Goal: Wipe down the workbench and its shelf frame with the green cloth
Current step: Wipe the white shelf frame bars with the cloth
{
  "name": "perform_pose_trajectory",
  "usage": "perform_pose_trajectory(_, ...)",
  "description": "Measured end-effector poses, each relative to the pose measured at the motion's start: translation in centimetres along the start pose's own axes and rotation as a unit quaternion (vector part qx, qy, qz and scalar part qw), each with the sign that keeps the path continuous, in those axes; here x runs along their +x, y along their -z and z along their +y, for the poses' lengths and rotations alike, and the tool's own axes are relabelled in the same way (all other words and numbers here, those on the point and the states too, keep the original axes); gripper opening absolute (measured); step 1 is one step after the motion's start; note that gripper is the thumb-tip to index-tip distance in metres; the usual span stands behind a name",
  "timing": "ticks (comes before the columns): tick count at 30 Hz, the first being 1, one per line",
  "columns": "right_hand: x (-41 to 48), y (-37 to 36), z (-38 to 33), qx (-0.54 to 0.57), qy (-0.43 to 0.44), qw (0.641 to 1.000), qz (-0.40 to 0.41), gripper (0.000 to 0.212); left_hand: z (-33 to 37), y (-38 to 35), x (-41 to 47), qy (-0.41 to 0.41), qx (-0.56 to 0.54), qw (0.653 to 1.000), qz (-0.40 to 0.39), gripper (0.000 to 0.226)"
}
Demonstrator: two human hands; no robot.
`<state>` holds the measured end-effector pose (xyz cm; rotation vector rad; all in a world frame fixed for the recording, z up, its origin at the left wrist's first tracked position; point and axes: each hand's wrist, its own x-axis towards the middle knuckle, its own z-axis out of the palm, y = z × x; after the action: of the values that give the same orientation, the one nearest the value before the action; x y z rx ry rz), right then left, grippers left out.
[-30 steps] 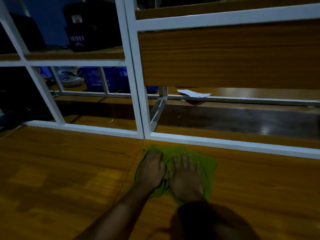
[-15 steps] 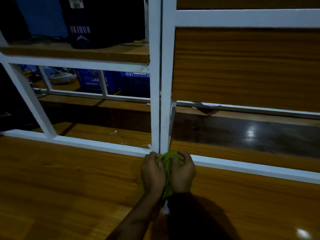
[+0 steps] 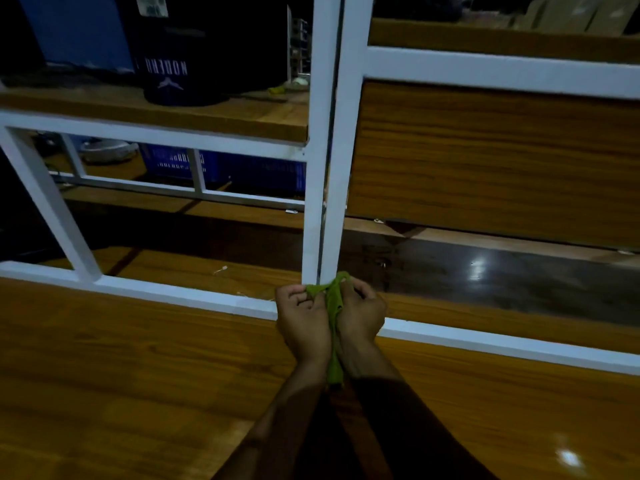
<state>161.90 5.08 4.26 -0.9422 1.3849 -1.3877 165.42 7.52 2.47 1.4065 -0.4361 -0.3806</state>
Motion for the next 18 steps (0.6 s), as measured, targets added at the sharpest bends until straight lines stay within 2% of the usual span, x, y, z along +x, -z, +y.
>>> perform_pose_trajectory(5,0.3,-0.2,-5.6,0.052,0.029,0.998,-0.022,0.003,5.5,-1.2,0.0,-0.092,0.003,0.996,0.0,0.019)
perform_pose_trajectory(10,-0.3,0.2,-10.8,0.094,0.037,0.994,-0.037,0.008,10.7,-2.2,0.4,-0.181,-0.001,0.984,0.001,0.02)
perform_pose_trajectory(13,-0.9,0.4,-11.1,0.1,0.025,0.993,-0.051,0.008,11.4,-1.9,0.2,-0.196,0.014,0.98,-0.002,0.022)
perform_pose_trajectory(18,-0.8,0.0,-8.1,0.046,0.08,0.994,-0.064,0.017,8.0,-1.2,0.6,-0.177,0.058,0.982,-0.037,0.021)
